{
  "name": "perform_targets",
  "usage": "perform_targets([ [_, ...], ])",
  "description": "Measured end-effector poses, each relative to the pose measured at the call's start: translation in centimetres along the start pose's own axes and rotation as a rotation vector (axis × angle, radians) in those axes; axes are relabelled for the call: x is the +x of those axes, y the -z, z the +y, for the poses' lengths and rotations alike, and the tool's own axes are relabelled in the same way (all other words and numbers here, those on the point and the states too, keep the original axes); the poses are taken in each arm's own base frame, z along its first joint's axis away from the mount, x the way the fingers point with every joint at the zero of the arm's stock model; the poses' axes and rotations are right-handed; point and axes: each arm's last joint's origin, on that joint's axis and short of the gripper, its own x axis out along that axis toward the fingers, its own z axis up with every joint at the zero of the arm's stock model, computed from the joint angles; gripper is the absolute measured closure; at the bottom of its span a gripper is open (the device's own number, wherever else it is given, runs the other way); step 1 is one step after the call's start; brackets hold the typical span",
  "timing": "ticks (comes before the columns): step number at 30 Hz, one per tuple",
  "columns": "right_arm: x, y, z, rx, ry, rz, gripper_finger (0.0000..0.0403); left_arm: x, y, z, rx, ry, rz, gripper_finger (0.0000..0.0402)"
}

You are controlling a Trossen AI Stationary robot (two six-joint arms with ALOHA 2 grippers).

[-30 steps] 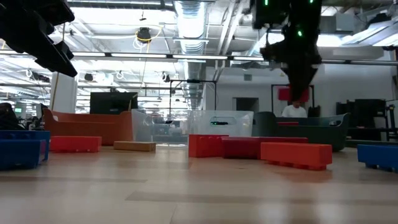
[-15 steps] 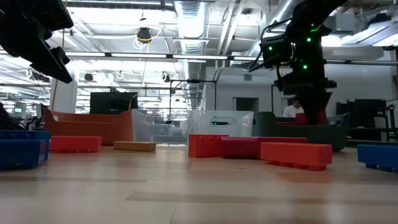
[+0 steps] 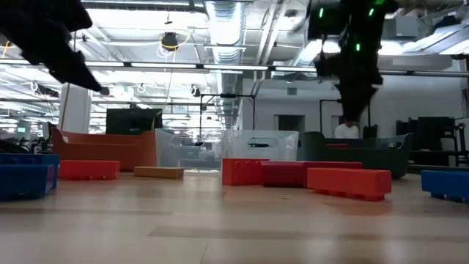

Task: Sort blocks
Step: Put the orange game piece into the orange bin

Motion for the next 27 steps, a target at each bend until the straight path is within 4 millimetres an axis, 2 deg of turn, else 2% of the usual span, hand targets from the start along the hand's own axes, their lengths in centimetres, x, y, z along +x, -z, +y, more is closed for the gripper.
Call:
perform_targets([
  [3,-1.6,0.8,1.9,-0.002,-0.070,-0.103,0.0159,1.1,-0.3,-0.5,0.037,-0.022,0.002,0.0228],
  [7,-3.1,2.2,4.8,0.009,-0.132,-0.208,0.0159,2.6,-0.6,-1.5,0.070,0.033,0.051,0.0228],
  [12,-4.2,4.2,8.4,-0.029,-0.173,-0.334,0.0159,3.1,-2.0,-2.8,0.141,0.025,0.186,0.0228],
  [15,-4.0,5.0,10.6,-0.047,-0.192,-0.394,0.0159,3.5,-2.8,-3.6,0.185,0.019,0.257,0.0228],
  [21,-1.8,5.9,14.5,-0.105,-0.205,-0.405,0.0159,6.2,-2.2,-4.3,0.210,-0.019,0.435,0.0228],
  [27,-0.2,6.0,15.5,-0.127,-0.161,-0.394,0.0159,8.9,-1.0,-4.3,0.177,-0.050,0.572,0.0227],
])
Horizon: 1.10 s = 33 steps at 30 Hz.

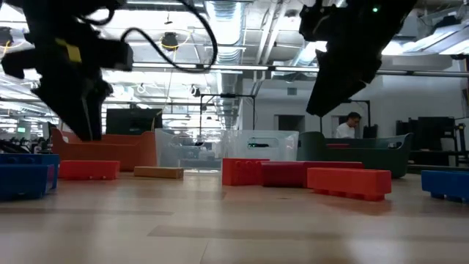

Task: Sort blocks
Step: Put the orange game piece into the orange bin

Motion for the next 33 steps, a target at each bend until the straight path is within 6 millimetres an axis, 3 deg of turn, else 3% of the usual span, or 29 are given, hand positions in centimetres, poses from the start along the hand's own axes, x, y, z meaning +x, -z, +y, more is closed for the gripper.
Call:
perform_targets([
  [13,0.0,-0.1,-0.1,-0.007,0.028,-0.027,0.0159,2.0,-0.8,-0.4,-0.003,-0.002,-0.001,0.0129],
  [21,0.0,-0.1,0.0,-0.012,0.026,-0.029,0.0159,4.5,-0.9,-0.3,-0.005,0.023,0.096,0.0115],
  [27,0.0,-0.1,0.0,-0.018,0.024,-0.029,0.0159,5.2,-1.0,-0.3,0.005,0.015,0.114,0.0155],
  [33,0.0,-0.1,0.0,-0.019,0.023,-0.031,0.0159,5.0,-1.1,-0.1,0.032,0.008,0.099,0.0271],
])
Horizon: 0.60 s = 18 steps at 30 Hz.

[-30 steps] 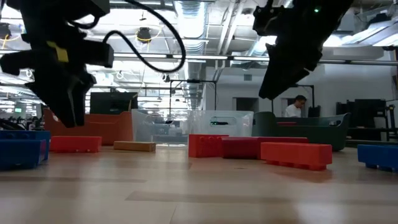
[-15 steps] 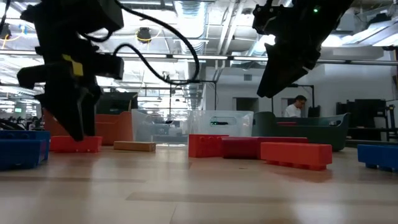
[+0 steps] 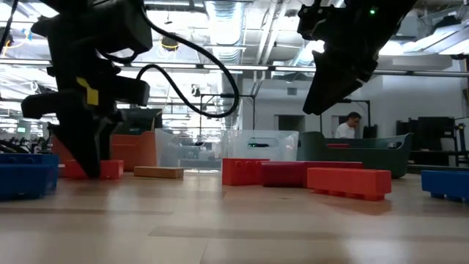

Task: Sort blocks
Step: Put the orange game piece into the orange bin

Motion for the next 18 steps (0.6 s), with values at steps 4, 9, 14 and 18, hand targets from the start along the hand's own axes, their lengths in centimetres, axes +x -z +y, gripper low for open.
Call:
perform_targets([
  [4,0.0,0.0,0.0,0.000,0.000,0.001,0.0159,-0.2,-0.1,0.2,0.020,0.005,-0.004,0.0272],
  [9,-0.2,0.0,-0.1,-0.001,-0.004,0.005,0.0159,-3.2,-0.6,1.2,0.003,0.008,-0.057,0.0272],
  [14,-0.5,-0.3,-0.2,0.012,-0.017,-0.010,0.0159,-8.2,-0.1,4.1,-0.039,-0.191,-0.143,0.0272],
  [18,-0.5,-0.3,-0.1,0.018,-0.025,-0.017,0.0159,-10.2,1.2,7.3,-0.130,-0.337,-0.133,0.0272],
])
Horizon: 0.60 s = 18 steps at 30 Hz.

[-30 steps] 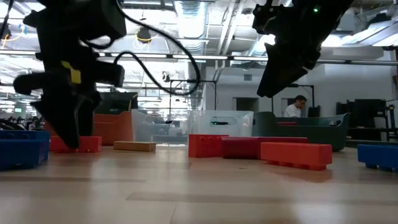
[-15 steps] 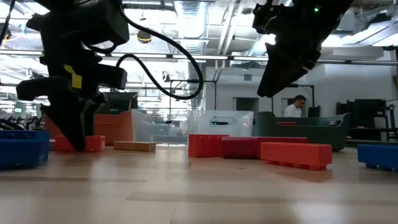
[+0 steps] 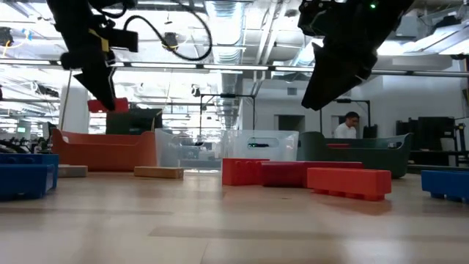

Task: Sort blocks
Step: Put the orange game piece into the orange bin

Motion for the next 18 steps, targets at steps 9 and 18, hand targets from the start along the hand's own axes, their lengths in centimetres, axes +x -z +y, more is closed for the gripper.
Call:
perform_targets([
  [9,0.0,-0.6,0.7,-0.001,-0.055,-0.059,0.0159,3.7,0.7,5.0,-0.077,-0.047,0.152,0.0272],
  [18,-0.2,-0.5,1.0,-0.028,-0.069,-0.071,0.0159,7.9,1.6,6.7,-0.110,0.033,0.309,0.0272],
])
